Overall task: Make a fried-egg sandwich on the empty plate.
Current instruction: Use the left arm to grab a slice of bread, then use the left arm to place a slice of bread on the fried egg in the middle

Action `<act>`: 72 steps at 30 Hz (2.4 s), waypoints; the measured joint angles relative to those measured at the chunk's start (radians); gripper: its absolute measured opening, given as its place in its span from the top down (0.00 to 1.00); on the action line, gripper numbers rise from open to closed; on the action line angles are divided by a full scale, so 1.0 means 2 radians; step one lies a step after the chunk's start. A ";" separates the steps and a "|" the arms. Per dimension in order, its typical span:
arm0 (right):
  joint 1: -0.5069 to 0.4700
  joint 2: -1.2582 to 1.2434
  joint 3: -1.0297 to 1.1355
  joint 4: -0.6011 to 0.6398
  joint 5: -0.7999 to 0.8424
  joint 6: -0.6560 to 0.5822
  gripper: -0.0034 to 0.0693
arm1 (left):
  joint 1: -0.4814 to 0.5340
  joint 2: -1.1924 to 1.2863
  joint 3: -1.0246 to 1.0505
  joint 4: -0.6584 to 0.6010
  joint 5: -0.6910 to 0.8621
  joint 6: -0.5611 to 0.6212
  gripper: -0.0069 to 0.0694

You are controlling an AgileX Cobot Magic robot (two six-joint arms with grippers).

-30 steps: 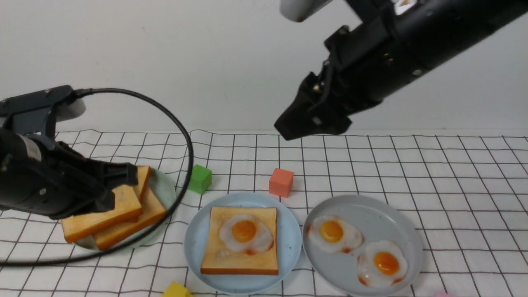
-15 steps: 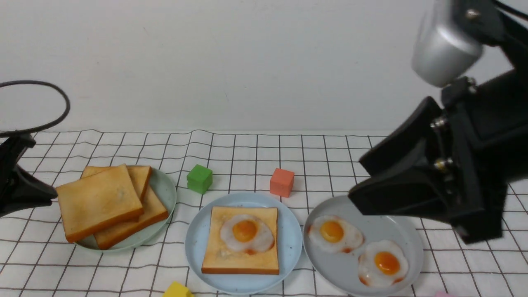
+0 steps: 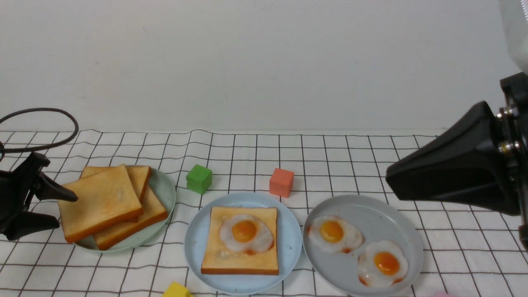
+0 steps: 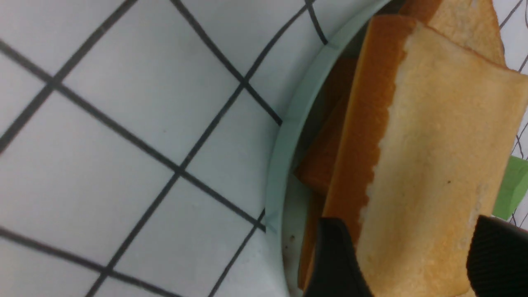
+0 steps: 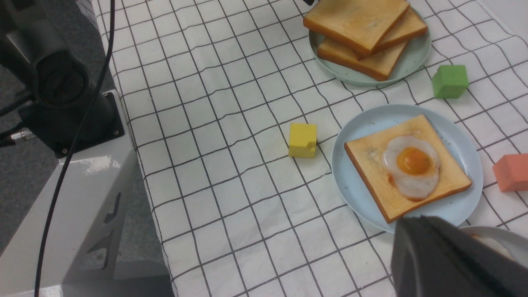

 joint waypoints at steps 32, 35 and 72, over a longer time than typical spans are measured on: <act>0.000 0.000 0.000 0.011 0.031 0.022 0.94 | -0.025 -0.045 -0.002 -0.049 0.098 0.091 0.63; 0.000 0.000 0.000 -0.014 0.045 0.052 0.93 | -0.092 -0.074 -0.002 -0.047 0.101 0.103 0.63; 0.000 -0.050 0.082 -0.126 0.021 0.144 0.77 | -0.315 -0.002 -0.051 0.100 -0.020 -0.022 0.19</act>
